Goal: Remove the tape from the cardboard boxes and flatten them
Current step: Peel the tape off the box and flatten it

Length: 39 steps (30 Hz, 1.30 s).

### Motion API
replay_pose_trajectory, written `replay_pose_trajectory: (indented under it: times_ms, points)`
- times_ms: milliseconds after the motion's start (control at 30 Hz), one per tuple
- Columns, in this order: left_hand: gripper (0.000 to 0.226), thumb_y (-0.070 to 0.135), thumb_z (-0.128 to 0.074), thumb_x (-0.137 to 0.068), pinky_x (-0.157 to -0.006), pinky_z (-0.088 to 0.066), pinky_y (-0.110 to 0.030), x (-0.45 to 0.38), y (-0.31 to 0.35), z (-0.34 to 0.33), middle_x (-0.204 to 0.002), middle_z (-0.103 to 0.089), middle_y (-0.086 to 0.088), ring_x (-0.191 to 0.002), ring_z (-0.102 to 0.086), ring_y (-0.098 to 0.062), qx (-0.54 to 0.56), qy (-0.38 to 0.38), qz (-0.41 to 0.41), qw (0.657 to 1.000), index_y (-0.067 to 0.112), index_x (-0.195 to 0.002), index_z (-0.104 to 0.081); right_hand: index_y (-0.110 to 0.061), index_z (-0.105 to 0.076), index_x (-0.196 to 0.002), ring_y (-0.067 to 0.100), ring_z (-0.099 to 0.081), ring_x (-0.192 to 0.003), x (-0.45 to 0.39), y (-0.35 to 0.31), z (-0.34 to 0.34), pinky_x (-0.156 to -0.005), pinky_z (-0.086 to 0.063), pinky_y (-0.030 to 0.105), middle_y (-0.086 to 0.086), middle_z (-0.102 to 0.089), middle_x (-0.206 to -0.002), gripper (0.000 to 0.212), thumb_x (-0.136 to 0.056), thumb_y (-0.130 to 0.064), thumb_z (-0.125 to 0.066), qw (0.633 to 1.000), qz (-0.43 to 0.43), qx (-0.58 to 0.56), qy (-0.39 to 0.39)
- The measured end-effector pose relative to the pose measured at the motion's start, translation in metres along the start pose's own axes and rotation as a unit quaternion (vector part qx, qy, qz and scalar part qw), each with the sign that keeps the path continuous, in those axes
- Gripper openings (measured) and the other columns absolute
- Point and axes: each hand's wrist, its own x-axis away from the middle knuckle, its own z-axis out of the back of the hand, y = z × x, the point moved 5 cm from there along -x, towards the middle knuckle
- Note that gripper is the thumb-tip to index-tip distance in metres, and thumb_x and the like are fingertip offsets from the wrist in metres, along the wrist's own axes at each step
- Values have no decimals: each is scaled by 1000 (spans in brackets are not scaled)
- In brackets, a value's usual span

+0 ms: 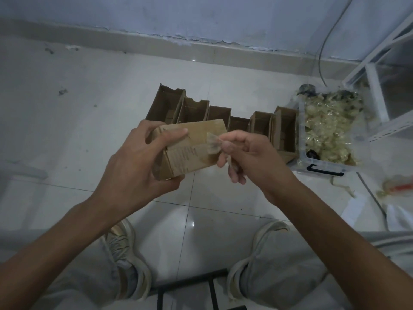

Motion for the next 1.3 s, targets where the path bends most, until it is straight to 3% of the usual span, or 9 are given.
replay_pose_trajectory:
  times_ms: [200, 400, 600, 700, 833, 967, 1033, 1167, 1300]
  points:
    - [99, 33, -98, -62, -79, -58, -39, -2, 5, 3, -145, -44, -5, -126, -50, -26, -50, -2, -29, 998, 30, -149, -50, 7, -57, -135, 10, -30, -59, -5, 11, 0, -54, -24, 23, -1, -43, -70, 47, -111, -30, -42, 985, -160, -51, -47]
    - [101, 33, -100, -59, -75, -58, -44, -5, -2, 6, -142, -47, -10, -121, -51, -31, -104, 8, -20, 994, 26, -148, -52, -7, -62, -135, 15, -59, -80, -4, 8, 20, -68, -51, 27, 10, -68, -103, 33, -103, -12, -54, 982, -104, -142, -65]
    - [103, 33, -101, -56, -76, -57, -47, -8, -2, 9, -142, -50, -12, -119, -52, -34, -124, 7, -27, 992, 25, -147, -53, -14, -77, -112, 8, -61, -71, -5, 6, 36, -68, -52, 27, -2, -71, -79, 15, -102, -14, -65, 995, 6, 56, 87]
    - [104, 34, -101, -56, -78, -58, -48, -6, 6, 5, -144, -50, -11, -121, -53, -34, -117, 5, -44, 992, 25, -148, -53, -19, -63, -102, 0, -57, -62, -2, -9, 25, -58, -46, 15, -10, -60, -74, 7, -98, -20, -69, 931, 113, 284, 199]
    - [104, 33, -102, -55, -83, -57, -48, -2, 17, -6, -145, -52, -11, -125, -54, -34, -91, 1, -68, 994, 25, -147, -54, -20, -59, -99, 0, -51, -67, 4, -15, -8, -57, -37, 9, -11, -53, -90, 11, -97, -24, -69, 854, 224, 433, 184]
    - [105, 33, -102, -55, -83, -57, -47, -2, 10, -5, -146, -52, -10, -126, -53, -33, -86, 3, -52, 995, 25, -148, -54, -24, -75, -106, -2, -53, -82, -3, -1, -11, -68, -43, 8, -7, -60, -101, 15, -99, -35, -67, 912, 185, 346, 119]
    - [106, 33, -101, -57, -82, -58, -43, -1, 8, -3, -146, -51, -7, -126, -52, -29, -73, 8, -48, 996, 26, -149, -51, -27, -71, -98, -3, -53, -84, -4, -2, -8, -71, -45, 7, -7, -57, -102, 4, -97, -31, -72, 936, 163, 286, 121]
    - [111, 33, -102, -53, -85, -57, -45, 0, 13, -3, -147, -53, -8, -126, -53, -31, -79, 9, -64, 995, 27, -151, -50, -23, -56, -109, -8, -55, -74, -8, 2, -5, -63, -47, 8, -8, -59, -99, 34, -89, -31, -82, 968, 64, 209, 126]
    - [109, 32, -102, -54, -84, -57, -44, 0, 13, -3, -148, -52, -8, -129, -51, -30, -78, 8, -83, 994, 27, -150, -51, -19, -66, -105, -1, -62, -74, -7, 6, -6, -66, -54, 15, -3, -68, -90, 27, -86, -26, -84, 986, 26, 123, 109]
